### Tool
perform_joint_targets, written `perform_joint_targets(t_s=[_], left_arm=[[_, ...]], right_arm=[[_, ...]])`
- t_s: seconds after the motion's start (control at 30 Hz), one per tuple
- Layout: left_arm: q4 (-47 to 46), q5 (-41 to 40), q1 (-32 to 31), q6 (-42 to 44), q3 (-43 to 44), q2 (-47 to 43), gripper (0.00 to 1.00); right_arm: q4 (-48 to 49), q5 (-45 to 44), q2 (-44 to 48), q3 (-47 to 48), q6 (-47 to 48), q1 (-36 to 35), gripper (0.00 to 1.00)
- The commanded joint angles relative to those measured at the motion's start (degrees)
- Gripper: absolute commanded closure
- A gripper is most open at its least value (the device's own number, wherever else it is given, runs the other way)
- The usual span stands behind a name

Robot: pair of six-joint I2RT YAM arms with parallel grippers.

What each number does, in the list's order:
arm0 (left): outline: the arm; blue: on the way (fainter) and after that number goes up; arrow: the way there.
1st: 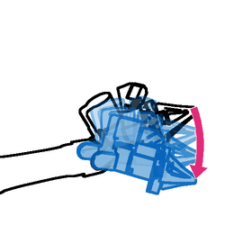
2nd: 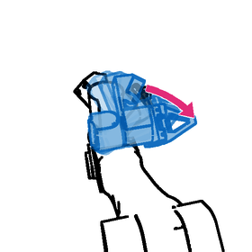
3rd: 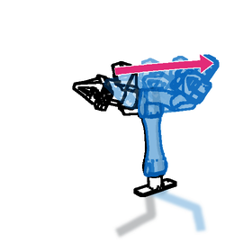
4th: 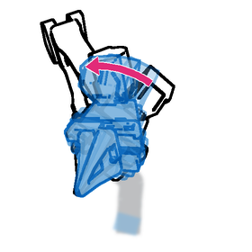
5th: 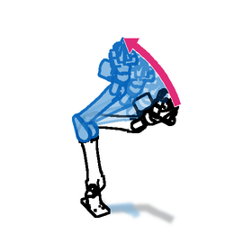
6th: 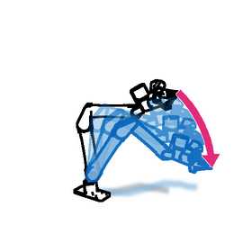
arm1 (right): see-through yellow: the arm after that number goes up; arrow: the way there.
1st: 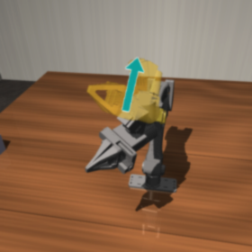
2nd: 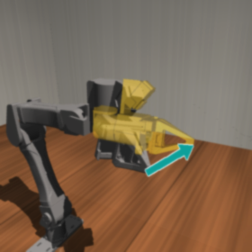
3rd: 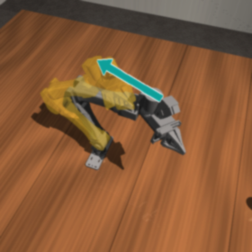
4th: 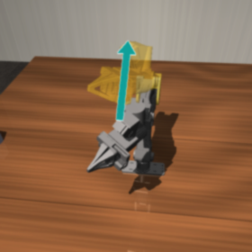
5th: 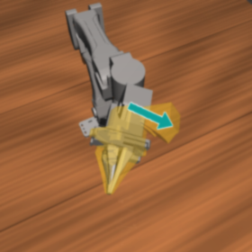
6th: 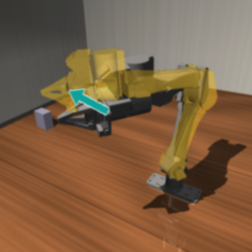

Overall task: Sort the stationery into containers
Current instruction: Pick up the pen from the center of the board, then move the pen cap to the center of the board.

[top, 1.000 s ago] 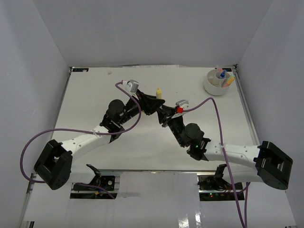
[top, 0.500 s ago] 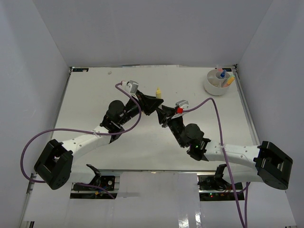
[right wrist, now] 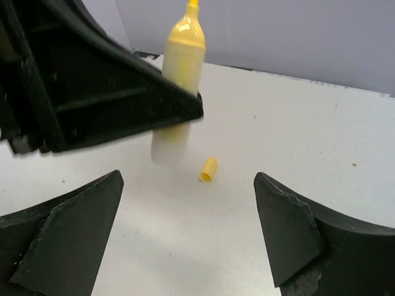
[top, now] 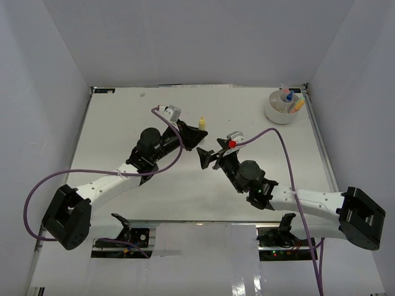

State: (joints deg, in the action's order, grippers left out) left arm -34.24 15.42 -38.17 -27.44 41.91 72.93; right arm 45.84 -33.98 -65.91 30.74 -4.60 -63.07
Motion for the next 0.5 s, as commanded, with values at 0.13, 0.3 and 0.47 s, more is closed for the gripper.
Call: perform_joint_targets(t_s=[0.13,0.3,0.47], left_arm=[[14.71,2.41,14.25,0.72,5.01,-3.75,0.9],[25.79,5.14,24.36,2.92,9.42,-4.98,0.91],[28.7,3.49,29.38,6.08,7.14,-9.28,0.91]], right_arm=[[-12.96,5.58,-0.88,3.44,-2.34,2.94,0.1],[-24.18,11.73,-9.22,13.8,-2.96,6.9,0.1],[-37.82,12.8,-24.13,29.7,-2.52,8.75,0.01]])
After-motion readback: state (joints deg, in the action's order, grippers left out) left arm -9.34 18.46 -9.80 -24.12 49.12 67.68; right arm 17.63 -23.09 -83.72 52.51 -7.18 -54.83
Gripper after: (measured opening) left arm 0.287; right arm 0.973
